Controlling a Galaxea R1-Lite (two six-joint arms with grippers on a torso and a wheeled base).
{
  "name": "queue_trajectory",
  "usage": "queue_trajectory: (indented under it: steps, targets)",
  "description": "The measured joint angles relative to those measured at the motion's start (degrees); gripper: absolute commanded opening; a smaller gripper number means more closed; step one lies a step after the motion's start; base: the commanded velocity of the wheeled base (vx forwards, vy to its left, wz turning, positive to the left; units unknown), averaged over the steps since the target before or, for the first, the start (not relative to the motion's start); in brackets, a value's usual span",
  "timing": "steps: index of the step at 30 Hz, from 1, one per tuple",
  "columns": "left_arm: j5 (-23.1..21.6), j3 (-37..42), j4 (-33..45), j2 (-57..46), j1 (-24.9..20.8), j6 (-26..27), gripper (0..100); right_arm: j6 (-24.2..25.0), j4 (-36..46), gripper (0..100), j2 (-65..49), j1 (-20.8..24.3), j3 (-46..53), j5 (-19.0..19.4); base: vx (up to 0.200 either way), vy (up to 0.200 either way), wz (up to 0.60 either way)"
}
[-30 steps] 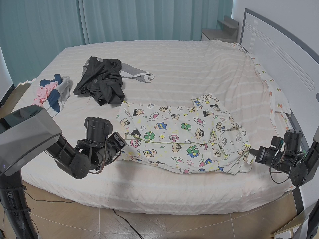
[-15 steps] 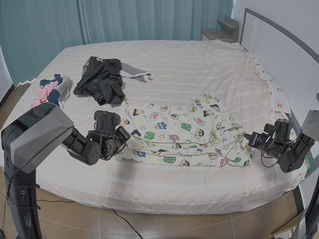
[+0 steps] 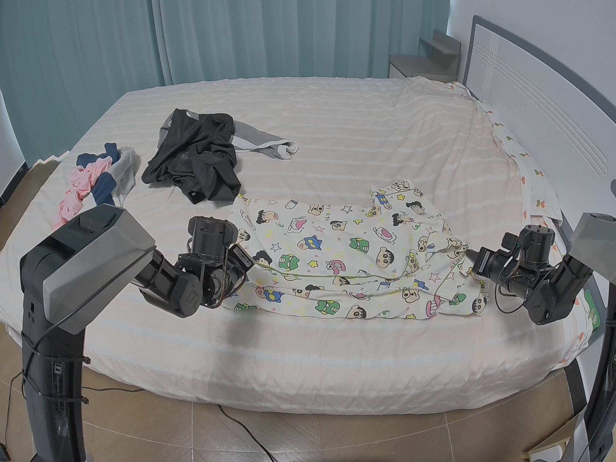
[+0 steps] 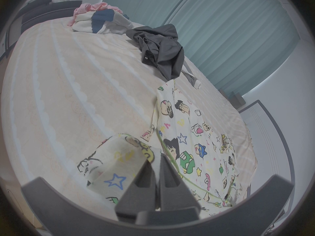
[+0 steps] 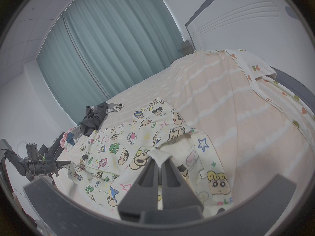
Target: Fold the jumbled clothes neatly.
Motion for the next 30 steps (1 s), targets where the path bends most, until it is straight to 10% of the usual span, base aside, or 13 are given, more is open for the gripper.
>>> queue_trajectory:
  steps: [12, 13, 30]
  targets:
    - [0.3, -1.7, 0.0, 1.3, 1.1, -1.2, 0, 0.0, 0.2, 0, 2.2, -0.5, -3.6, -0.1, 0.000, 0.000, 0.00]
    - [0.3, -1.8, 0.0, 1.4, 1.1, -1.2, 100, 0.0, 0.2, 0, 2.3, -0.6, -3.8, -0.1, 0.000, 0.000, 0.00]
    - [3.8, -5.0, -0.4, 1.8, 4.0, -4.0, 100, 0.1, 0.1, 0, 3.4, -1.4, -5.0, -0.1, 0.000, 0.000, 0.00]
